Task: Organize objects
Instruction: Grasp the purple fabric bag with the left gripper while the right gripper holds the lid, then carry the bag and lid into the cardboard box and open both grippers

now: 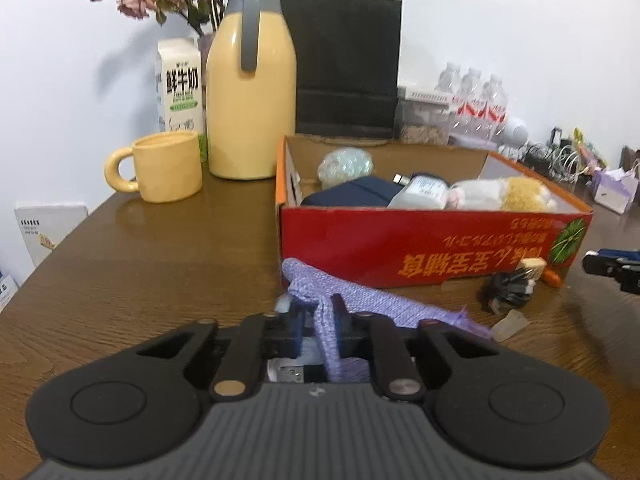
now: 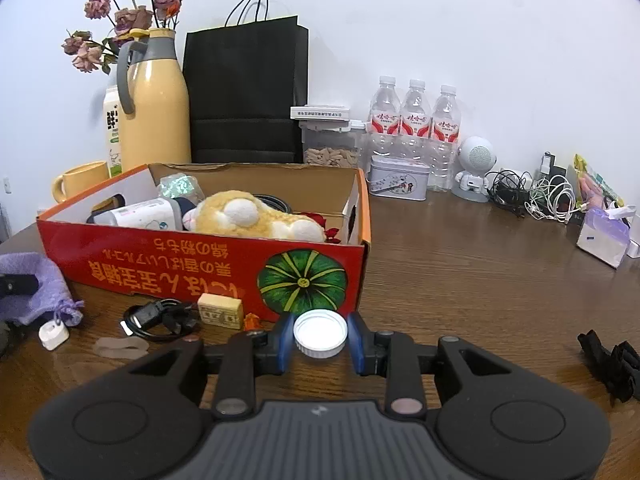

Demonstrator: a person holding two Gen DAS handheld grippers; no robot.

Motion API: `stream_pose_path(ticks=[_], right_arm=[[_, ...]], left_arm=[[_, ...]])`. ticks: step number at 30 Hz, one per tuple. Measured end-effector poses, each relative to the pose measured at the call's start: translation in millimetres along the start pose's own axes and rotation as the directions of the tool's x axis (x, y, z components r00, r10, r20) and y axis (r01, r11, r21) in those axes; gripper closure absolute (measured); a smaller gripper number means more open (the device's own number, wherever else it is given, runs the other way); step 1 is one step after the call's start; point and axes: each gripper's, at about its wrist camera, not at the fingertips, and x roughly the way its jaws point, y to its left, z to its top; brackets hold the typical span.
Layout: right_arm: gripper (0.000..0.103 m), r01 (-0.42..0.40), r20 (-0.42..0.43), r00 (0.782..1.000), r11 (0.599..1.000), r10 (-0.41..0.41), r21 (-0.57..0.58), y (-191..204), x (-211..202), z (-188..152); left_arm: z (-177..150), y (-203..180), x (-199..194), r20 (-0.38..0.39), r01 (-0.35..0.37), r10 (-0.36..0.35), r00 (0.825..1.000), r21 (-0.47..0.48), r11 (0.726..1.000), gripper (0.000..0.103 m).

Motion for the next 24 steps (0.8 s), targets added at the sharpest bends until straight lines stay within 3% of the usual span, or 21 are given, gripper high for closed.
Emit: stream_pose_path(ticks=[13,24], right_arm=[[0.076,-0.058,0.062,0.996,0.997,0.061,-0.046,16,-18,-1],[0.076,-0.154,0.142,0.977,0.986,0.162,-0.061,35,-30,25]], left_arm=[[13,-18,-44,0.115,0.061,-0.062,0.991,0.015,0.998,0.095],[59,-45,-61,0.215,0.15,-0.161,0.963,0.067,0.986,0.095]])
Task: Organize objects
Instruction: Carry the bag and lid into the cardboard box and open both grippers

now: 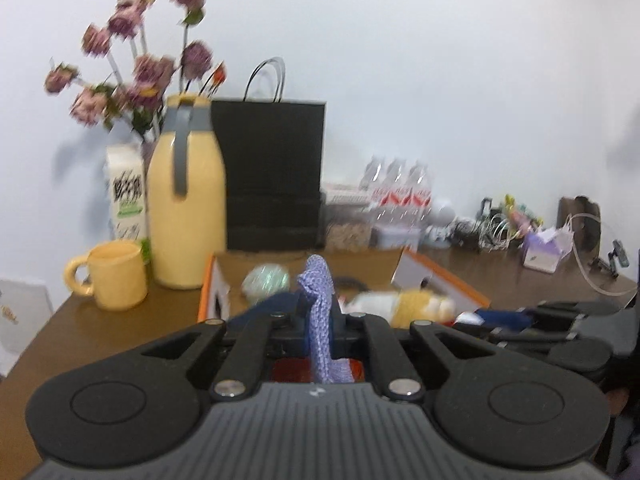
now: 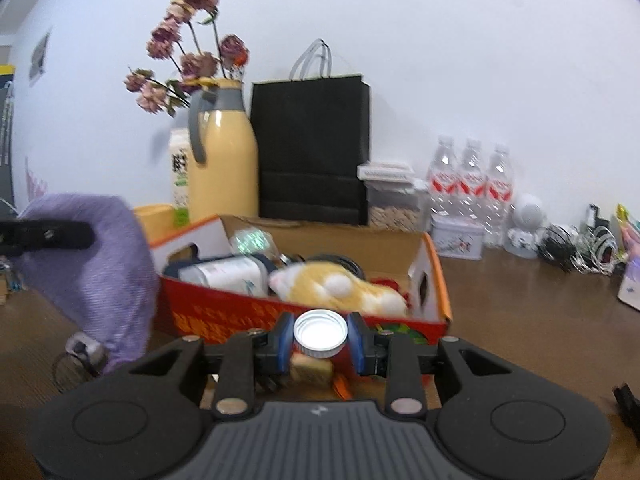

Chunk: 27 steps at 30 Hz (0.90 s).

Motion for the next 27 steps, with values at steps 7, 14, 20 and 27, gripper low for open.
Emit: stream_pose_path(ticks=[7,14,20,27], right_arm=[[0.076,-0.033,0.054,0.998,0.999,0.035,-0.036,8,12,31],[0.076,-0.023,0.072,0.997,0.999,0.026,-0.048,1,50,67],[0.076,-0.01,0.022,1.0,1.0,0.011,-0.018,-15,100,84],[0.076,0.009,-0.067,0.998,1.0,-0.009,0.002,-31,144,76]], left_arm=[[31,-15,33,0.041,0.045,-0.046,0.998,0.006,0.999,0.095],[50,-15,92,0.032,0.071,-0.07,0.997,-0.032,0.997,0.095],[48,-2,155,-0.054,0.03,-0.033,0.998,-0.054,0.998,0.095],[33,25,189,-0.161,-0.044,0.04,0.986,-0.023,0.999,0.095]])
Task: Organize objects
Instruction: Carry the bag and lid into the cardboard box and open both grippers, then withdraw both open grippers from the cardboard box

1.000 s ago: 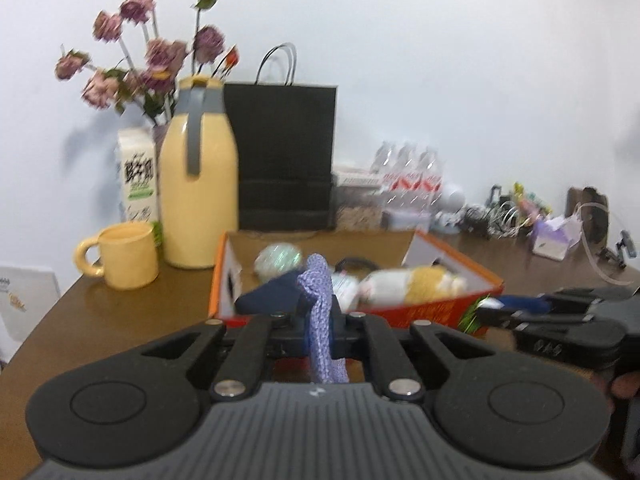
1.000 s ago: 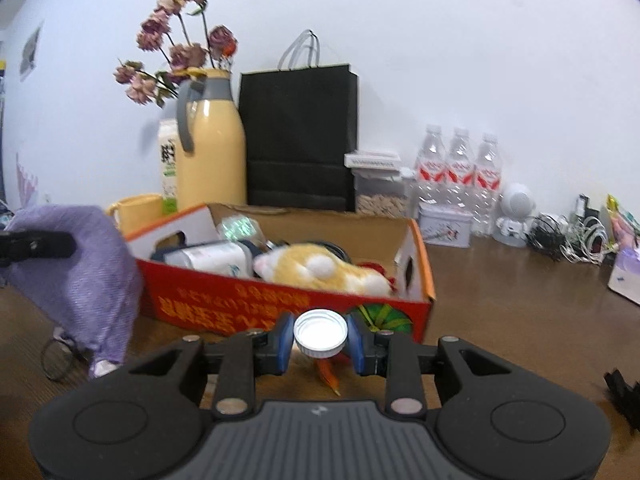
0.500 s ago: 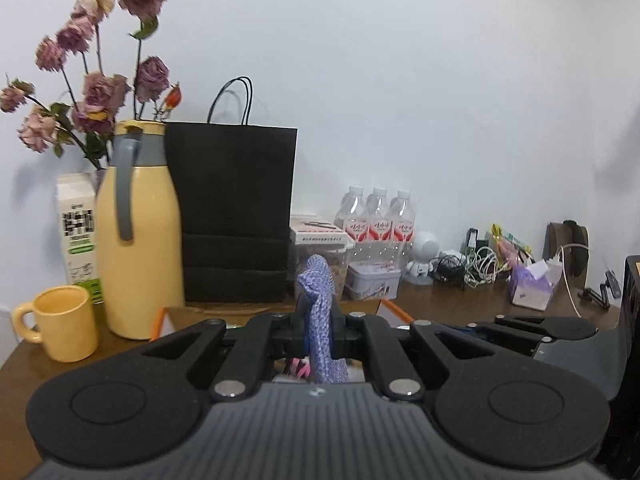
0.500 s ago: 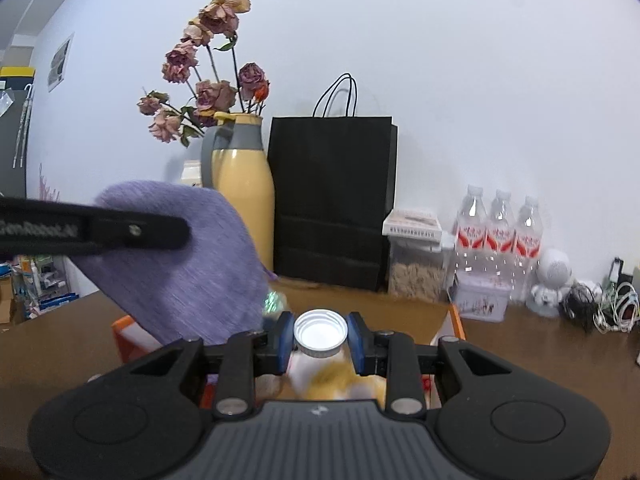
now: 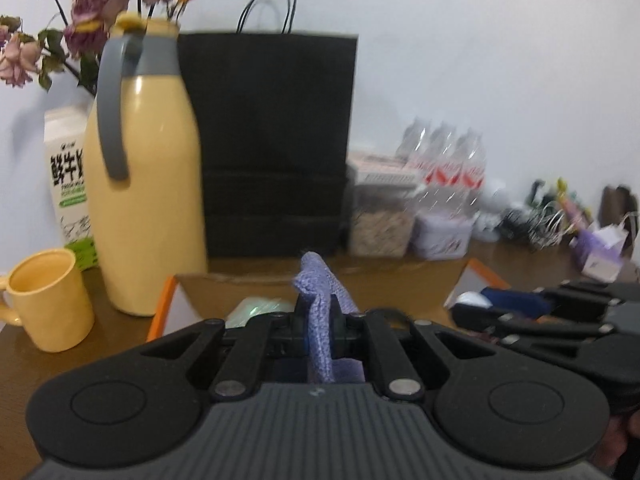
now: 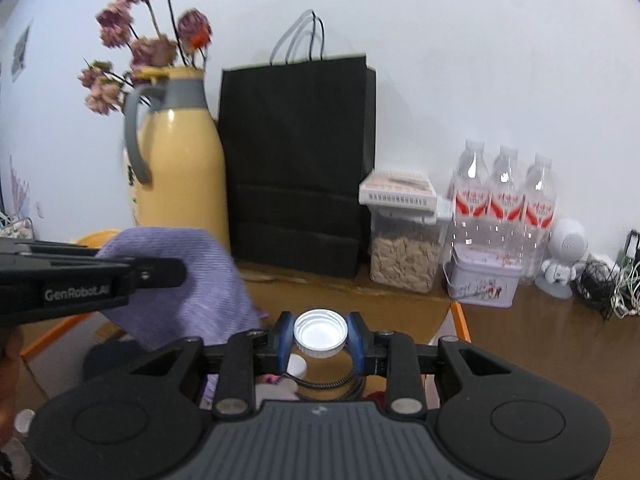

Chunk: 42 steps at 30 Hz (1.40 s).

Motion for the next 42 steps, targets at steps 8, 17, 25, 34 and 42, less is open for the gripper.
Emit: stream_pose_path(ticks=[8,17,25,34,42], right_arm=[[0.073,-0.006,-0.057,0.998,1.0,0.007,0.02,-7,9,-10],[0.003,-0.022,-0.056,0.998,1.0,0.022,0.003,-1,1,-9],[0.0,0.002,-0.057,0.998,1.0,0.0,0.021,-3,0,-7],[0.0,0.011,-0.034,0.999,1.0,-0.01,0.017,-3,-8,-3],[0.0,0.029,0.016,0.999,1.0,-0.029,0.013,-1,-35,1]], left_arm=[[-12,1,10,-0.047,-0.064,0.068,0.997,0.074,0.995,0.054],[-14,-9,-1,0.017,-0.155,0.155,0.988,0.143,0.977,0.0],[-12,-8,-3,0.02,-0.155,0.153,0.988,0.127,0.98,0.0],[-7,-9,-21,0.071,-0.144,0.137,0.988,0.102,0.984,0.0],[-3,-11,-48,0.116,-0.138,0.128,0.985,0.079,0.987,0.0]])
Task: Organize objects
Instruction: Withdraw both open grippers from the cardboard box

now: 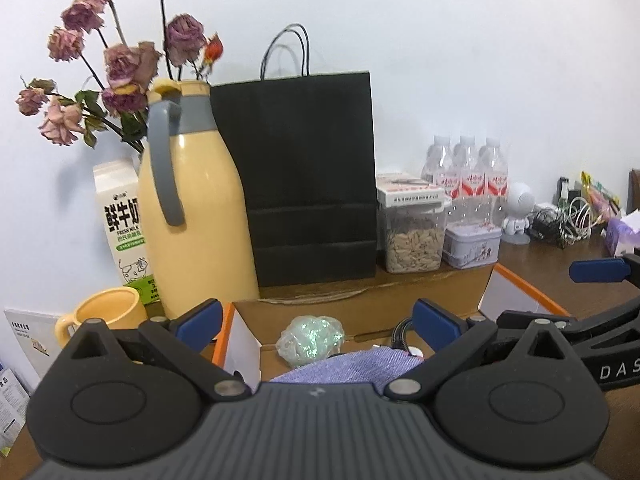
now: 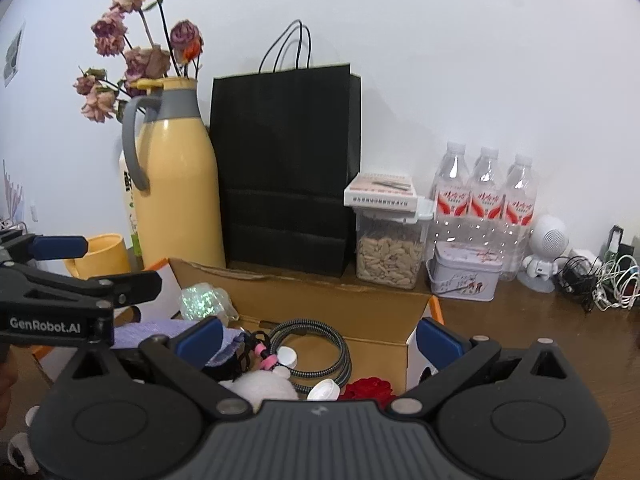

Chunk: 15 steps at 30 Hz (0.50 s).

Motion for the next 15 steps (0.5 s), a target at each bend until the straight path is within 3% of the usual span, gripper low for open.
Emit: stream_pose_path(ticks=[15], right_arm=[[0.0,0.005,0.047,0.999,1.0,-0.004,-0.019,23,-69,-8]], left_arm=[[-3,20,-79,0.031,-0.052,0.053,0.998,-0.024,0.998,0.0]])
